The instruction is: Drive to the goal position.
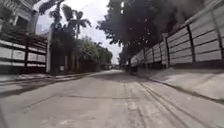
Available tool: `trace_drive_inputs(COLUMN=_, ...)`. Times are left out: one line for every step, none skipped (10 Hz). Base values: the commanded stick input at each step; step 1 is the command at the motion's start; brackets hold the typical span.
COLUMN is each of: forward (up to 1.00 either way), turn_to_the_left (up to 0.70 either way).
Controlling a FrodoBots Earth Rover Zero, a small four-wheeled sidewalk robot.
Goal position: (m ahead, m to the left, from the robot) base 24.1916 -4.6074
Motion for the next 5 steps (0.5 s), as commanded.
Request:
trace_drive_inputs(forward=0.50, turn_to_the_left=0.00)
trace_drive_inputs(forward=0.50, turn_to_the_left=0.00)
trace_drive_inputs(forward=0.50, turn_to_the_left=0.00)
trace_drive_inputs(forward=0.50, turn_to_the_left=0.00)
trace_drive_inputs(forward=0.50, turn_to_the_left=0.00)
